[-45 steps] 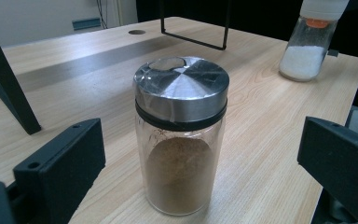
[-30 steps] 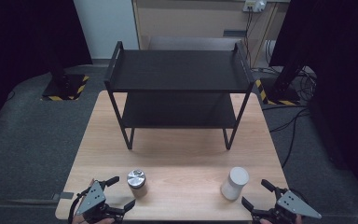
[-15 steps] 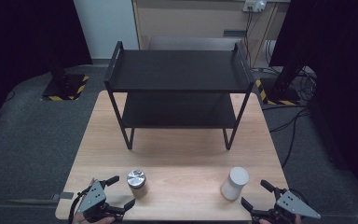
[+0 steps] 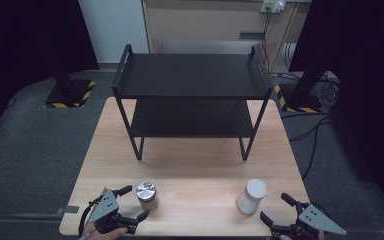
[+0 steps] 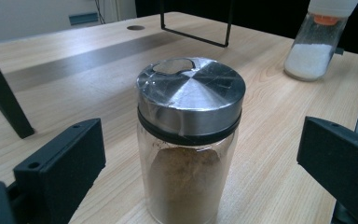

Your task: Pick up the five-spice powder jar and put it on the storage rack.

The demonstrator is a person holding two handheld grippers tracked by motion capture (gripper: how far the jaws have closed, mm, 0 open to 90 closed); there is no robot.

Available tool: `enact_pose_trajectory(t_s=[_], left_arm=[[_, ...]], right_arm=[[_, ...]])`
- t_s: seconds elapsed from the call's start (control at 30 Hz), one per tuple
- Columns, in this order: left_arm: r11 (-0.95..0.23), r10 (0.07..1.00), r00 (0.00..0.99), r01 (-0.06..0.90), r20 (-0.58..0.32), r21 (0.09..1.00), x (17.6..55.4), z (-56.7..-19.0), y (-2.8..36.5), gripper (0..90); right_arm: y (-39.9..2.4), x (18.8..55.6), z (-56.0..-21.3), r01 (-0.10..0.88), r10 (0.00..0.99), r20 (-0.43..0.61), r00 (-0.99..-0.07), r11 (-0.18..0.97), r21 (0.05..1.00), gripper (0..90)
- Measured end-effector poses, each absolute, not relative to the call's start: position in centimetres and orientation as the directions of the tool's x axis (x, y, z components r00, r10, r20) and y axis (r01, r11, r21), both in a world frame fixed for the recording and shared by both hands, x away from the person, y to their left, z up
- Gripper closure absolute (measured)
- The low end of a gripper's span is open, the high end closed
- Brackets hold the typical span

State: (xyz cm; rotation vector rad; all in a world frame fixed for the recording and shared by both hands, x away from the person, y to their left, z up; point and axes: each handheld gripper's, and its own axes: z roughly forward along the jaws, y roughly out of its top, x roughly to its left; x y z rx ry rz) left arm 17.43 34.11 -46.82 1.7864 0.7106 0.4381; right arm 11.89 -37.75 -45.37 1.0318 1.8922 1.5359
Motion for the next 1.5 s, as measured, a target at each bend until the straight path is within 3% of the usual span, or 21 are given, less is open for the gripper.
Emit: enact_pose_trajectory(t_s=[1.5], left_arm=[[-0.256, 0.645, 0.762, 0.286, -0.057, 0.923, 20.3, -47.4, 32.6, 3.1]], right_arm=[[-37.9, 11.8, -45.4, 0.253, 0.805, 0.087, -0.587, 0.08, 0.964, 2.3]])
